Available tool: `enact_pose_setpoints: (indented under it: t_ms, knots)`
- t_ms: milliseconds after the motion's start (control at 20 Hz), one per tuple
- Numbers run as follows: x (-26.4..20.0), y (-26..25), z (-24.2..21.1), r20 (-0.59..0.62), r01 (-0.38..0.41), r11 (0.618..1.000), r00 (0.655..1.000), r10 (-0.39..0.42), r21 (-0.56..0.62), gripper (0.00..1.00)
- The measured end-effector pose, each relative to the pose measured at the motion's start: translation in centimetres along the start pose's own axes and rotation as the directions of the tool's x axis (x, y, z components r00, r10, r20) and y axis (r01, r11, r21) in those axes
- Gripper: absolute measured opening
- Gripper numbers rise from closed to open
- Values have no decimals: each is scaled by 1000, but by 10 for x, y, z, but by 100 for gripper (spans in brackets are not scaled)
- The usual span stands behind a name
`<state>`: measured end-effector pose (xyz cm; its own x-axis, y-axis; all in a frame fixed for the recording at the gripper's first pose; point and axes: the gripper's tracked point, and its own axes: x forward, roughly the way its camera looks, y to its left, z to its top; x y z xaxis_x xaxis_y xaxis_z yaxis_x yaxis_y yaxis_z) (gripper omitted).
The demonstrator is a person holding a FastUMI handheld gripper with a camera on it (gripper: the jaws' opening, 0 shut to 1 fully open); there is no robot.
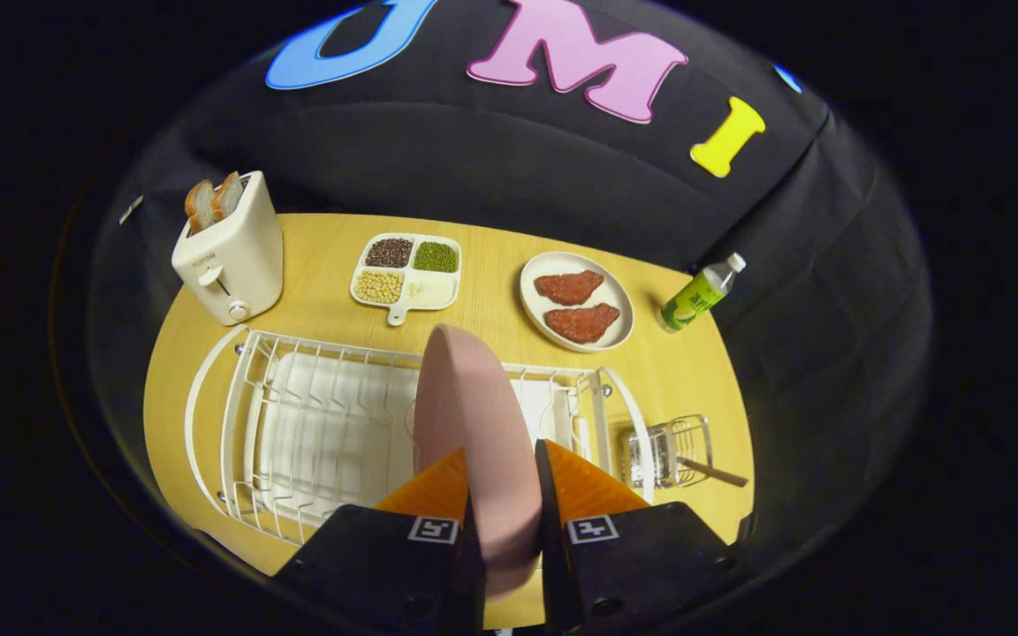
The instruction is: Take the plate from the dish rack, then take the spoon from the basket and place it into the plate.
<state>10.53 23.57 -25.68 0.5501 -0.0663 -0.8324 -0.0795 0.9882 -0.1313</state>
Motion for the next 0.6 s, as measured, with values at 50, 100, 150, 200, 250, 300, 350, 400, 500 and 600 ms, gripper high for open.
enact_pose_setpoints:
  t_ms: [50, 100, 150, 200, 250, 300, 350, 400, 500, 600]
  knots:
    - [-3, -4, 4, 17, 8, 1000, 1000, -8, -24, 30]
    - [-7, -5, 8, 34, 10, 999, 999, -8, -39, 30]
    - [-10, -7, 12, 47, 7, 999, 999, -5, -44, 30]
    - [-14, -10, 12, 55, -3, 999, 998, 5, -35, 30]
    - [-17, -11, 12, 57, -26, 1000, 998, 27, -18, 30]
    - [-21, -11, 11, 60, -59, 998, 996, 59, 5, 30]
    - [-24, -12, 10, 63, -98, 995, 993, 96, 31, 30]
    - [-29, -13, 8, 68, -137, 989, 989, 133, 56, 30]
    - [-41, -13, 6, 108, -244, 965, 966, 234, 93, 30]
    - [-57, -14, -4, 130, -347, 931, 934, 332, 114, 30]
